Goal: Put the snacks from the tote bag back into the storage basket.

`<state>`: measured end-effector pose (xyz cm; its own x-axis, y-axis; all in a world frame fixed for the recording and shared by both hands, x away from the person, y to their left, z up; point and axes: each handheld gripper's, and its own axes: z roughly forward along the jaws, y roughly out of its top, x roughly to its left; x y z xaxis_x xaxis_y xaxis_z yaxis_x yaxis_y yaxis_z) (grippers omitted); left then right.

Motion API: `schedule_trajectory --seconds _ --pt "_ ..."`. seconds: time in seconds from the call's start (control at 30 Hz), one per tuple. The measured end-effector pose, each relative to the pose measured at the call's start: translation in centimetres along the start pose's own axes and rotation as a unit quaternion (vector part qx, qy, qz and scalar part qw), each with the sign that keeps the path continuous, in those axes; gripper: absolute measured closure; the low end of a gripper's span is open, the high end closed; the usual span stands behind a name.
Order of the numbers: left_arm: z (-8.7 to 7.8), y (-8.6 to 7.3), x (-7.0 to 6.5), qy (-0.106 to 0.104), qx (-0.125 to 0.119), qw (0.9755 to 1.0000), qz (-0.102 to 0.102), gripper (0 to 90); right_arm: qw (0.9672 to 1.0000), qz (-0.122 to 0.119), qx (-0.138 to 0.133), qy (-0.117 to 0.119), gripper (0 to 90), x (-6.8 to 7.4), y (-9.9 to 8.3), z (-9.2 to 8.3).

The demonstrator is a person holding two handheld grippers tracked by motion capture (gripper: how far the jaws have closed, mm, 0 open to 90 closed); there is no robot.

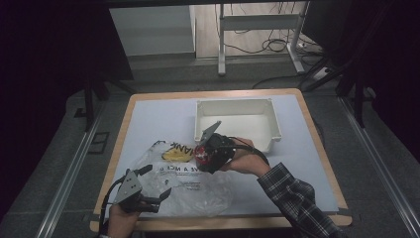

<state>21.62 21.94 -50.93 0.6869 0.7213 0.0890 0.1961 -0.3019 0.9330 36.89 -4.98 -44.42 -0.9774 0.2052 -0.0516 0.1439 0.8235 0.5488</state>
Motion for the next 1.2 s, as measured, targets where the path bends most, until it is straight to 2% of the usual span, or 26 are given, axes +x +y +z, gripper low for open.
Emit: schedule_trajectory --seconds 0.43,0.7,1.0,1.2 --pt "0.1 0.0 -0.1 0.0 0.0 1.0 -0.001 3.0 0.9998 0.014 -0.005 -0.012 25.9 -1.9 -1.1 -1.3" --pt "0.1 0.0 -0.1 0.0 0.001 1.0 -0.001 3.0 0.9996 0.02 -0.006 -0.017 25.9 -2.8 -1.4 -1.6" --pt "0.1 0.0 -0.1 0.002 0.002 1.0 0.001 3.0 0.9995 0.016 -0.01 -0.024 25.9 -3.8 -1.3 -2.0" --pt "0.1 0.0 0.0 0.004 0.007 1.0 0.006 3.2 0.9992 0.025 -0.011 -0.028 25.9 -4.6 -1.5 -1.8"
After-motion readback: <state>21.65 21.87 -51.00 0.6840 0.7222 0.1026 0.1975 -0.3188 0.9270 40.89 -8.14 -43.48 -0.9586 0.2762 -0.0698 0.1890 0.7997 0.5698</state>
